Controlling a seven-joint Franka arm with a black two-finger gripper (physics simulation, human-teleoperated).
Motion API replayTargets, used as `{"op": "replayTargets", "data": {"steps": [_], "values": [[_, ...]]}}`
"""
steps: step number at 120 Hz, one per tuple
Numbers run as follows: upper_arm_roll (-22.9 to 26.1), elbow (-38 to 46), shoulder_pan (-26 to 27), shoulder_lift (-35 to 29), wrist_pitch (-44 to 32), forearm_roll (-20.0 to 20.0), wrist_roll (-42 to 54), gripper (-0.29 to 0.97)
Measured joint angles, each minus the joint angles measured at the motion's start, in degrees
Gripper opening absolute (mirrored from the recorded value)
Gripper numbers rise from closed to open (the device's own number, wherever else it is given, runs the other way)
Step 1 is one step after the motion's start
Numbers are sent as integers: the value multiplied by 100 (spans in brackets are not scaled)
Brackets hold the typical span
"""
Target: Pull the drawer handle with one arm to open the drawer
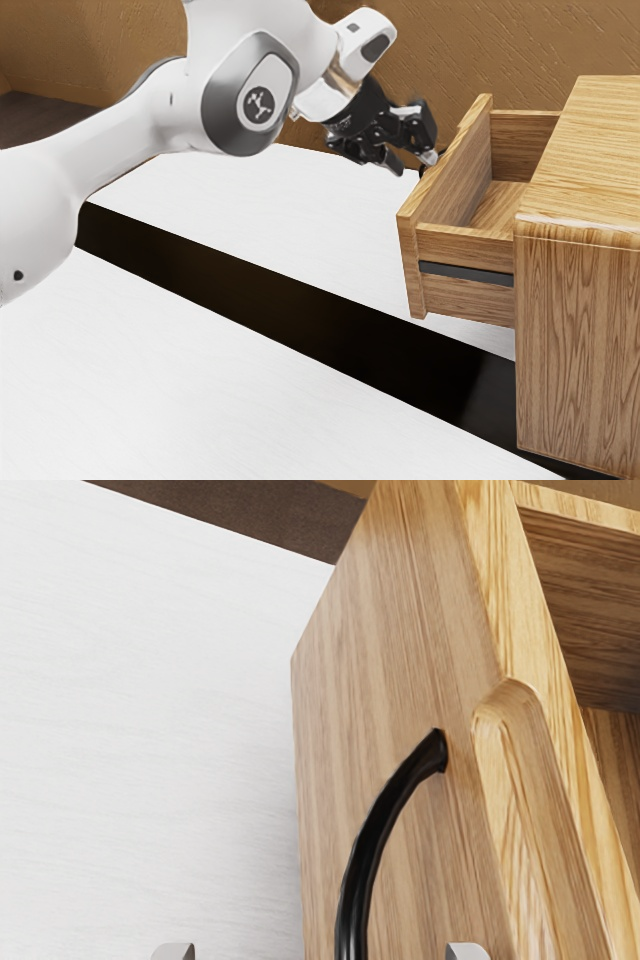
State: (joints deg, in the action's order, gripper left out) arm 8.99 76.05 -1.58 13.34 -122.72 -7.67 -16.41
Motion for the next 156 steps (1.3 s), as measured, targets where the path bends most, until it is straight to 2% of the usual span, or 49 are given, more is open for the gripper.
{"op": "replayTargets", "data": {"steps": [95, 156], "values": [[-602, 160, 14, -12, 6, -219, 8, 28], [-618, 142, 31, -111, 30, -275, -1, 28]]}}
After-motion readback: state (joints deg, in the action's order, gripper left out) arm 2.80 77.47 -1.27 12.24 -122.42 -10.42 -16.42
